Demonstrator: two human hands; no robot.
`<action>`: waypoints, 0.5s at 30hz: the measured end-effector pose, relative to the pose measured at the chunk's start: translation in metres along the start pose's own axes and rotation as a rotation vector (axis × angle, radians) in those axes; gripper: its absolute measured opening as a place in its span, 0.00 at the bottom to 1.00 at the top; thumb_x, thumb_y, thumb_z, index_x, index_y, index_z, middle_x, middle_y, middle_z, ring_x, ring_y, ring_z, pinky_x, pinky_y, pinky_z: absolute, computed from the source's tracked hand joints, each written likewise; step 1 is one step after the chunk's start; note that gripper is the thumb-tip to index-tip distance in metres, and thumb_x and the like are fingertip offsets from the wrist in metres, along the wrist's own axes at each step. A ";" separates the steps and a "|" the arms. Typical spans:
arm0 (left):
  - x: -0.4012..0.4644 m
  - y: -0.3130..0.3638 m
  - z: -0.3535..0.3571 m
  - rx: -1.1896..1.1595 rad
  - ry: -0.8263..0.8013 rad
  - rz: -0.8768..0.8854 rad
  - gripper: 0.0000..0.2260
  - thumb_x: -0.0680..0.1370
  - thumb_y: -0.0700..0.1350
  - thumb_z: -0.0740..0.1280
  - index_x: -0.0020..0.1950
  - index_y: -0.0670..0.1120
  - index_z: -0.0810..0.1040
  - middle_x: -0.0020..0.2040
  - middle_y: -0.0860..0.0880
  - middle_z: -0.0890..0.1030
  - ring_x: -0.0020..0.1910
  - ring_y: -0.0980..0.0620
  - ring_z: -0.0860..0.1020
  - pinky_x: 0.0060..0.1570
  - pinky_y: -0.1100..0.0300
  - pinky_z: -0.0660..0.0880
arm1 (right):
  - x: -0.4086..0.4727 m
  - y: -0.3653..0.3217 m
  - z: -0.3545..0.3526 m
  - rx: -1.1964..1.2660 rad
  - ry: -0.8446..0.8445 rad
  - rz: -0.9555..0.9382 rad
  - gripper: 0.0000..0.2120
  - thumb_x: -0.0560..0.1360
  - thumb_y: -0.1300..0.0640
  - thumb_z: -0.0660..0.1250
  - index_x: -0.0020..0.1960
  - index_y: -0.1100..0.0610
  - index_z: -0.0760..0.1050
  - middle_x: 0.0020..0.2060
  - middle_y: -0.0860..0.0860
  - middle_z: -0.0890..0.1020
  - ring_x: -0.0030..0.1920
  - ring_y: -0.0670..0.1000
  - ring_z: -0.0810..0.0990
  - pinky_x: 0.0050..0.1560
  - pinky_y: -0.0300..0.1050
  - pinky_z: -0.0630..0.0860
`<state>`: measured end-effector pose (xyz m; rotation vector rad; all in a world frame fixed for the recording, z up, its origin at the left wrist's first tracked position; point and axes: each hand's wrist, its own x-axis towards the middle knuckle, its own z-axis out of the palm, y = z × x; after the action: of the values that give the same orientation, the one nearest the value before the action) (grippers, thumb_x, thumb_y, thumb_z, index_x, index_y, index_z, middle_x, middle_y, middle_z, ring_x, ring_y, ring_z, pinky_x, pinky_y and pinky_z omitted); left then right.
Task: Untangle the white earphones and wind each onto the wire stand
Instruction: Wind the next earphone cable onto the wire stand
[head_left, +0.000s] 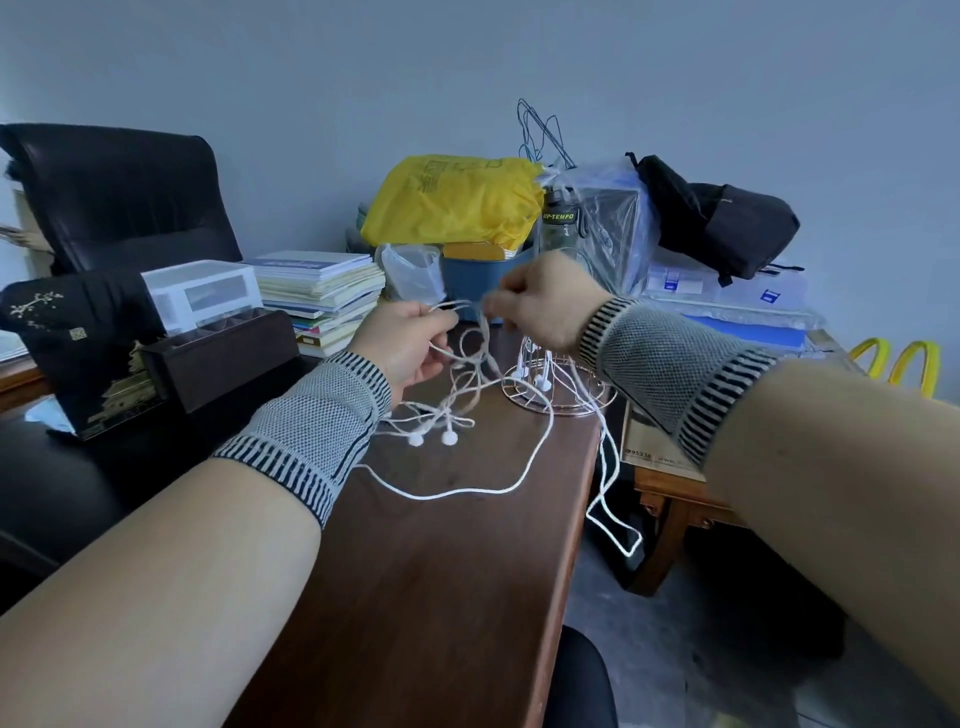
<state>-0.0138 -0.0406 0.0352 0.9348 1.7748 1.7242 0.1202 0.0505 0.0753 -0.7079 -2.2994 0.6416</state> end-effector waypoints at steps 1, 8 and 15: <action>0.000 0.000 0.000 0.011 -0.007 -0.003 0.06 0.79 0.41 0.68 0.42 0.46 0.77 0.29 0.52 0.74 0.28 0.57 0.74 0.36 0.61 0.73 | 0.001 0.002 0.002 -0.002 -0.034 0.020 0.14 0.76 0.54 0.67 0.42 0.66 0.81 0.34 0.60 0.82 0.26 0.48 0.70 0.31 0.43 0.70; -0.002 -0.006 -0.003 0.053 -0.066 -0.085 0.06 0.79 0.43 0.68 0.42 0.46 0.76 0.29 0.52 0.71 0.25 0.57 0.69 0.30 0.65 0.70 | -0.006 0.011 0.006 0.279 -0.064 0.219 0.11 0.72 0.56 0.71 0.38 0.64 0.82 0.20 0.49 0.70 0.16 0.46 0.63 0.19 0.36 0.61; -0.012 -0.010 0.005 0.034 -0.113 -0.063 0.10 0.81 0.46 0.65 0.40 0.46 0.77 0.29 0.52 0.68 0.25 0.57 0.63 0.35 0.62 0.68 | -0.011 0.019 0.014 0.619 -0.089 0.309 0.09 0.74 0.61 0.69 0.36 0.63 0.78 0.20 0.48 0.70 0.21 0.47 0.63 0.25 0.40 0.61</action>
<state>-0.0036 -0.0467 0.0237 0.9603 1.7465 1.5752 0.1237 0.0538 0.0494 -0.7350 -1.9073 1.4678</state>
